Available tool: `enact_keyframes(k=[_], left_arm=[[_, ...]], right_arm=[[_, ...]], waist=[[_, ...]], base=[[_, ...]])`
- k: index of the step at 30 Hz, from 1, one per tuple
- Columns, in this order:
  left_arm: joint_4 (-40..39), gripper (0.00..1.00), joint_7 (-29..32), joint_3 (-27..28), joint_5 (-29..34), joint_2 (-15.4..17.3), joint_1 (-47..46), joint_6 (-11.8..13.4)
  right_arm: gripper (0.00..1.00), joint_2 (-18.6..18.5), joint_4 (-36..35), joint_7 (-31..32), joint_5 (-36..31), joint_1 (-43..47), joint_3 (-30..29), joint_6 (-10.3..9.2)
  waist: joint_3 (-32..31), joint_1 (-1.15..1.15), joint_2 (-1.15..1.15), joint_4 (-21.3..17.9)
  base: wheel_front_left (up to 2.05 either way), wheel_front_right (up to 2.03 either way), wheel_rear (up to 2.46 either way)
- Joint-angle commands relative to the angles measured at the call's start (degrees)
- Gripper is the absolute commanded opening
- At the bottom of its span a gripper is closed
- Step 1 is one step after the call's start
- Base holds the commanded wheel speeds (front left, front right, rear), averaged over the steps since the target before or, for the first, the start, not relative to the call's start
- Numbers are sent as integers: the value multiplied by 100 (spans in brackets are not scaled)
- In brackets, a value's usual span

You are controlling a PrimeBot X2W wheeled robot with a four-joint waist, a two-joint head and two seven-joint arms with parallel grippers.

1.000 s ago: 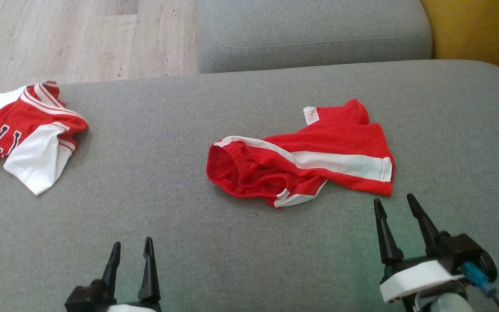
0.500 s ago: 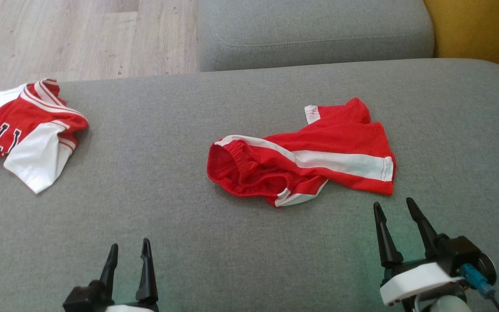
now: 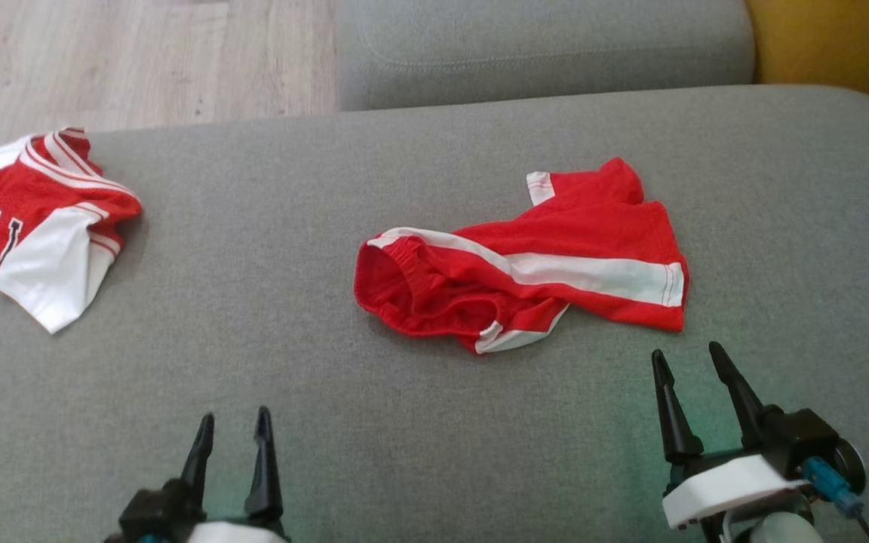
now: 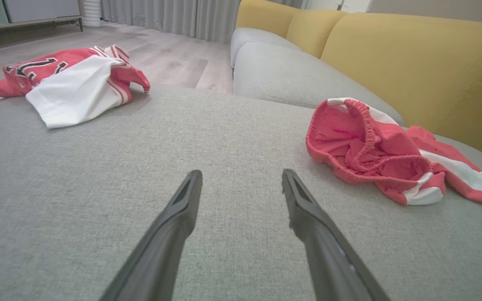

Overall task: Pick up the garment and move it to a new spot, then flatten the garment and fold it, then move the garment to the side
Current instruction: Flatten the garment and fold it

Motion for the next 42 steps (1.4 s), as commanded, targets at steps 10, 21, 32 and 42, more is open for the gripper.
enact_keyframes(k=[10,21,32,42], left_arm=[[-301,100,419,-343,368,-138,-1526,-211],[492,100,1218,-713,255,-466,-2595,-446],[977,100,1137,-580,32,-513,-3022,-570],[414,0,934,-898,-265,-597,-2718,-1049]], right_arm=[[100,-30,-288,-79,-79,-556,116,22],[100,-30,-368,-79,-33,-792,238,22],[100,-30,-423,-79,38,-907,292,22],[100,-30,-385,-79,36,-767,161,22]], waist=[[388,0,0,-188],[920,0,0,-767],[1206,0,0,-1092],[868,0,0,-894]], base=[[0,0,0],[0,0,0],[0,0,0],[0,0,0]])
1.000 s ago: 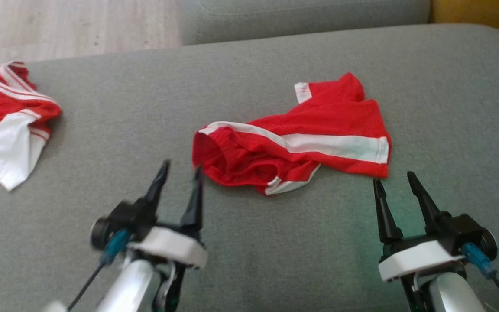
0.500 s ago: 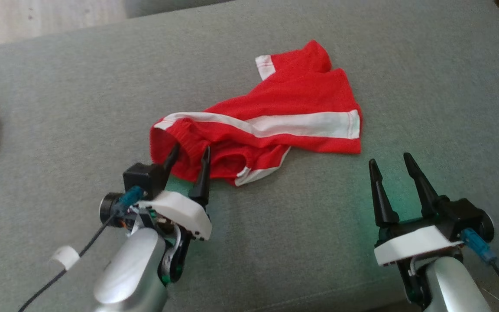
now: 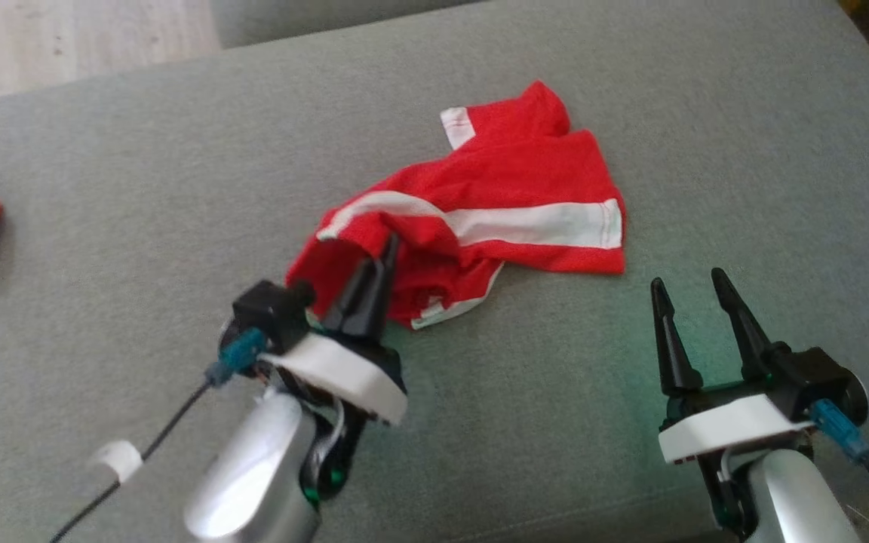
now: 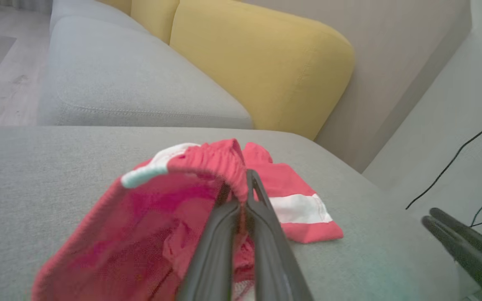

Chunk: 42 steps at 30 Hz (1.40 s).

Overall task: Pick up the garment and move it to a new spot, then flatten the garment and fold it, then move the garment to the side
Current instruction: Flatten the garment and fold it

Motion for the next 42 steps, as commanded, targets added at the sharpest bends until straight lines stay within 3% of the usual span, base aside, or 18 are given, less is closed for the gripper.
enact_keyframes(k=[1,7,12,26,33,34,35,36,37,42], left_arm=[[-336,0,12,76,-83,55,97,-72],[-1145,0,619,-329,-260,536,773,-258],[-1245,0,1046,-484,-421,1002,1473,-260],[-376,0,914,-264,-397,1411,1702,8],[-107,0,616,-201,-286,1440,1638,109],[-95,15,539,-216,-244,1452,1625,95],[-83,43,435,-210,-199,1463,1616,108],[-64,89,335,-184,-184,1457,1615,136],[-48,100,247,-153,-187,1441,1619,162],[-31,100,-242,45,-213,1333,1611,337]], right_arm=[[100,-29,-164,-78,31,-57,92,22],[100,-29,-112,-78,33,62,69,22],[100,-29,-68,-78,37,149,56,22],[100,-29,39,-78,-36,211,12,22],[100,-29,73,-78,-62,226,4,22],[100,-29,78,-78,-64,227,2,22],[100,-29,82,-78,-65,230,-2,22],[100,-29,86,-78,-68,235,-6,22],[100,-29,89,-78,-70,242,-11,22],[100,-29,115,-78,-83,289,-32,22]], waist=[[-127,0,0,143],[-397,0,0,436],[-544,0,0,600],[-666,0,0,690],[-718,0,0,687],[-729,0,0,687],[-742,0,0,689],[-757,0,0,692],[-775,0,0,697],[-911,0,0,742]], base=[[0,0,0],[0,0,0],[0,0,0],[0,0,0],[0,0,0],[0,0,0],[0,0,0],[0,0,0],[0,0,0],[0,0,0]])
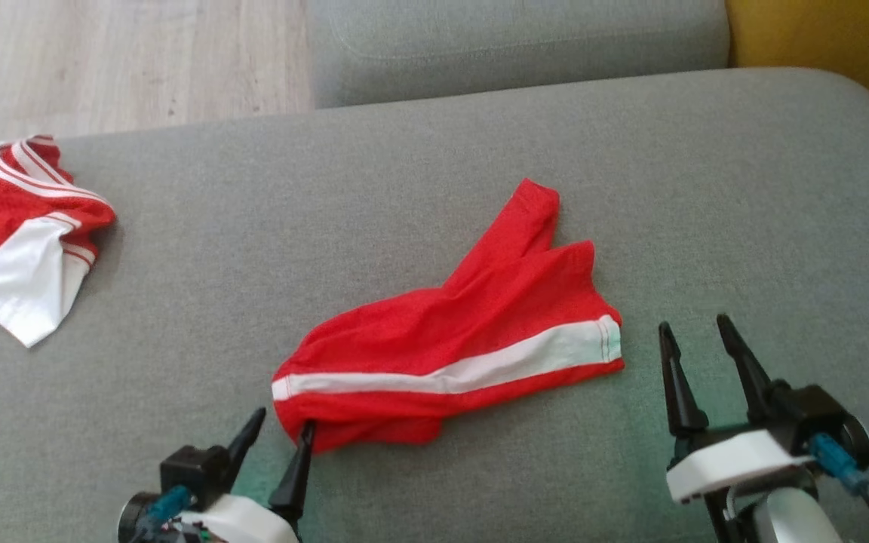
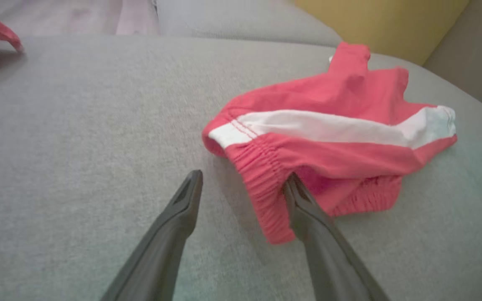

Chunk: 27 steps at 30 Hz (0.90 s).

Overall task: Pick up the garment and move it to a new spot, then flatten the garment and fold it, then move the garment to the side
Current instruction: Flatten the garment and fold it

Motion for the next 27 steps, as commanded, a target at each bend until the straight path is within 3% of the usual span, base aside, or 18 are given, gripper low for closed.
enact_keyframes(k=[1,15,27], left_arm=[[-183,100,-188,291,1,17,-251,113],[-865,100,-498,546,14,-14,-151,613],[-921,100,-766,805,-17,-173,116,988]], right_arm=[[100,-29,-137,-78,-34,-33,116,22],[100,-29,-182,-78,-76,35,126,22],[100,-29,-180,-78,-112,-40,168,22]], waist=[[-79,0,0,34],[-377,0,0,247],[-415,0,0,303]], base=[[0,0,0],[0,0,0],[0,0,0]])
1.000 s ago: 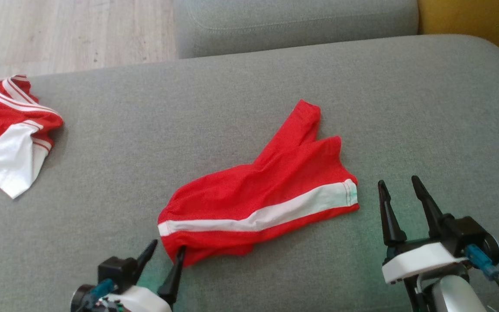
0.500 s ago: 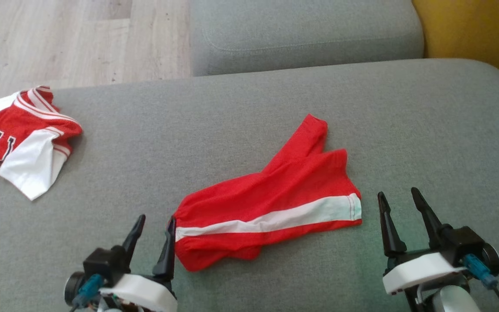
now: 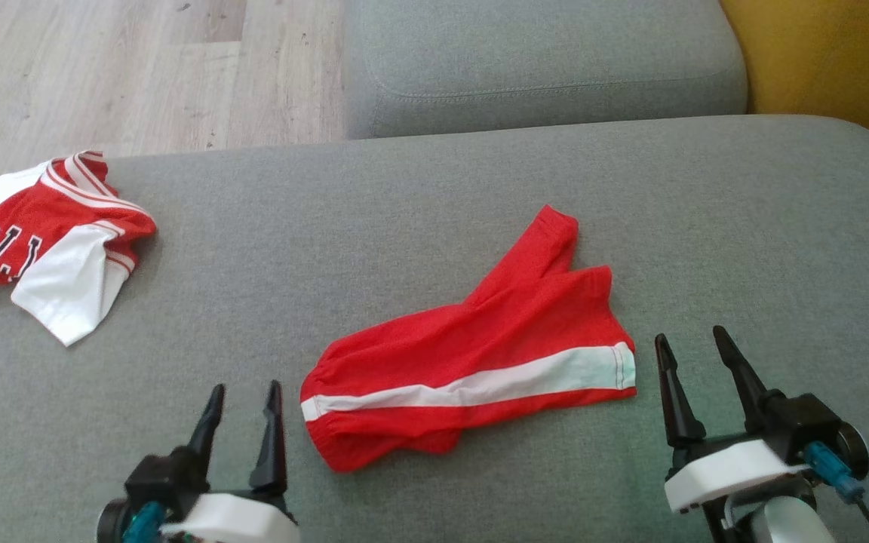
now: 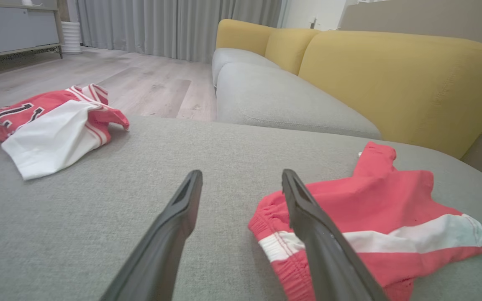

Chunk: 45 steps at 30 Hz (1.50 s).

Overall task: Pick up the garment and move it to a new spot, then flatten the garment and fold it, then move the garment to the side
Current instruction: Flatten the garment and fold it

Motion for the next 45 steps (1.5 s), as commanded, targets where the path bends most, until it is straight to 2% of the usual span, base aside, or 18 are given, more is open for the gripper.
enact_keyframes(k=[1,13,29,33,36,40,45], left_arm=[[-99,100,-109,331,-38,26,-168,48],[156,100,-203,514,13,-26,-47,1],[309,100,-140,435,43,-58,-114,-42],[264,100,193,251,66,-43,-247,-117],[132,100,830,35,-61,-10,-425,-326],[-13,100,1494,-27,-326,34,-602,-464],[-53,100,2205,-4,-664,66,-721,-447]], right_arm=[[100,-29,-193,-78,-53,-198,147,22],[100,-29,-113,-78,8,-232,243,22],[100,-29,-26,-78,1,-303,242,22],[100,-29,-19,-78,-16,-307,202,22],[100,-29,11,-53,19,-316,153,22],[100,-29,37,-10,82,-346,132,22],[100,-29,70,54,143,-374,230,22]], waist=[[11,0,0,4],[53,0,0,34],[131,0,0,59],[165,0,0,70],[208,0,0,80],[271,0,0,69],[333,0,0,-7]], base=[[0,0,0],[0,0,0],[0,0,0],[0,0,0],[0,0,0],[0,0,0],[0,0,0]])
